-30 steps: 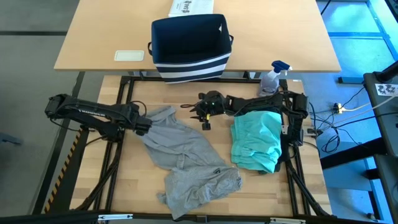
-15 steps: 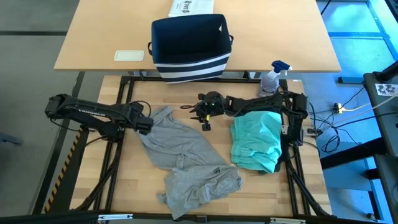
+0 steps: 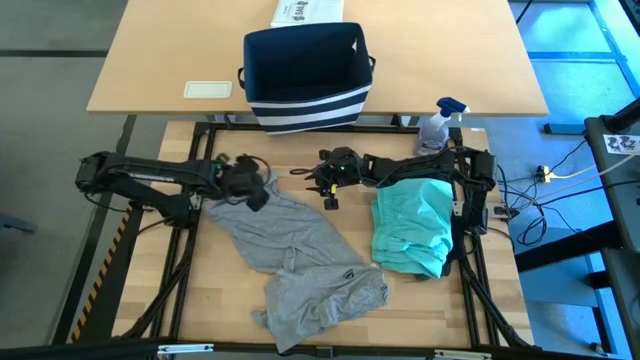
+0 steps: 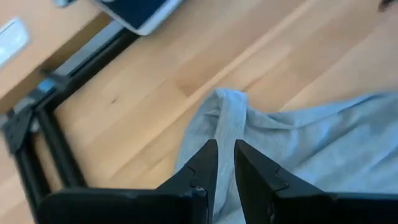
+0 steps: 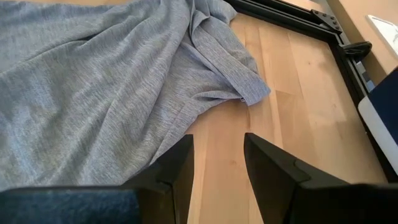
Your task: Fold Laundry from Bin
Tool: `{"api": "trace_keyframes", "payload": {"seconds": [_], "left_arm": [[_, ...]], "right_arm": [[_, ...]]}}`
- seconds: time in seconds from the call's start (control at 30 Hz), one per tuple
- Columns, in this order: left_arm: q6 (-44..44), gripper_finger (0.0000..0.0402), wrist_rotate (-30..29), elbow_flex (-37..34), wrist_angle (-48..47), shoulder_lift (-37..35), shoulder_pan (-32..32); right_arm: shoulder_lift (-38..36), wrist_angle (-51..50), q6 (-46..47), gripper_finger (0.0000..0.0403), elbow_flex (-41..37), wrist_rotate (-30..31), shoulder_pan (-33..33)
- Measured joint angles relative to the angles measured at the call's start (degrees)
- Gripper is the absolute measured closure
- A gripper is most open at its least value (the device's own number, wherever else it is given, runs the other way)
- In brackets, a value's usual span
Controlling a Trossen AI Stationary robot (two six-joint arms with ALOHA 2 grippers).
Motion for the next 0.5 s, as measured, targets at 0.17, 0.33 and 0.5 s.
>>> {"api": "trace_keyframes", "payload": {"seconds": [0.17,0.33,0.5], "left_arm": [[15.2,0.0353,2.6,-2.1,10.9,8.0,5.8],[27.0,0.0321,9.3,-2.1,22.5,15.1,11.9],[32.1,0.0271,13.9,-2.1,26.1,21.3,16.6]], "right_arm": [[0.0,0.0,0.5,0.0263,0.0,0.3,0.0],[0.0,-0.1,2.1,0.0263,0.0,0.3,0.0],[0.0,-0.6,2.2,0.0263,0.0,0.3,0.0]]}}
